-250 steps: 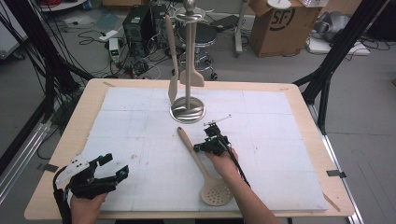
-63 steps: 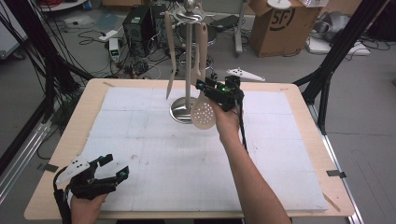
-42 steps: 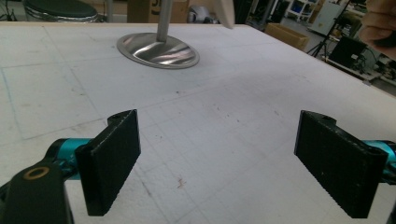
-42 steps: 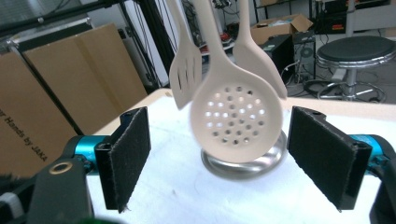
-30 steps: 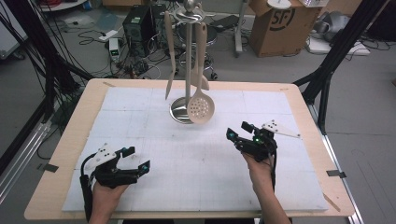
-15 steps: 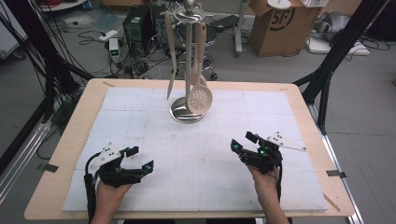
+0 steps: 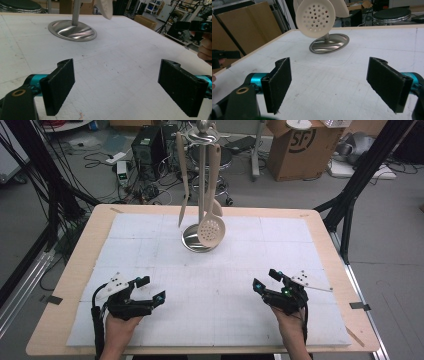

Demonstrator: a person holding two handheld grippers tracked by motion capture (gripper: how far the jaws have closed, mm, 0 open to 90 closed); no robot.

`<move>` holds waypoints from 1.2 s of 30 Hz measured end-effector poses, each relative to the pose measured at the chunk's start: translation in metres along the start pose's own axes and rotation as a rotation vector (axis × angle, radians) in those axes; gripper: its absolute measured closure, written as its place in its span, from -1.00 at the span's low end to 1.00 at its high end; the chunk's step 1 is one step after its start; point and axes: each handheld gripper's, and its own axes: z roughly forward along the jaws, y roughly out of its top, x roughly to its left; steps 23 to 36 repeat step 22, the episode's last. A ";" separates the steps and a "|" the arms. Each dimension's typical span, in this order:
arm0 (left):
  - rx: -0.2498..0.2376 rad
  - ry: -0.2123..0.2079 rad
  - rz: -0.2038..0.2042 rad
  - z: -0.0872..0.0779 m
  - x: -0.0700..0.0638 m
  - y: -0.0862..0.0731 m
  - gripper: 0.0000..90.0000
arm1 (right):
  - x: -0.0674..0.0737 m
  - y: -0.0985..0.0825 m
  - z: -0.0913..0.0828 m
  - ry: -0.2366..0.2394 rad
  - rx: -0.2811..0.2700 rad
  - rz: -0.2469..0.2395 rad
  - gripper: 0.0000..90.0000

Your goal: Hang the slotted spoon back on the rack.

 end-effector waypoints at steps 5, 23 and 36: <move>0.004 -0.002 0.002 0.000 0.000 0.000 -0.68 | 0.004 -0.003 0.001 0.008 0.011 -0.021 -0.57; 0.000 0.004 0.007 -0.004 0.000 0.000 -0.68 | 0.010 -0.005 0.007 0.015 0.044 -0.042 -0.59; 0.000 0.004 0.007 -0.004 0.000 0.000 -0.68 | 0.010 -0.005 0.007 0.015 0.044 -0.042 -0.59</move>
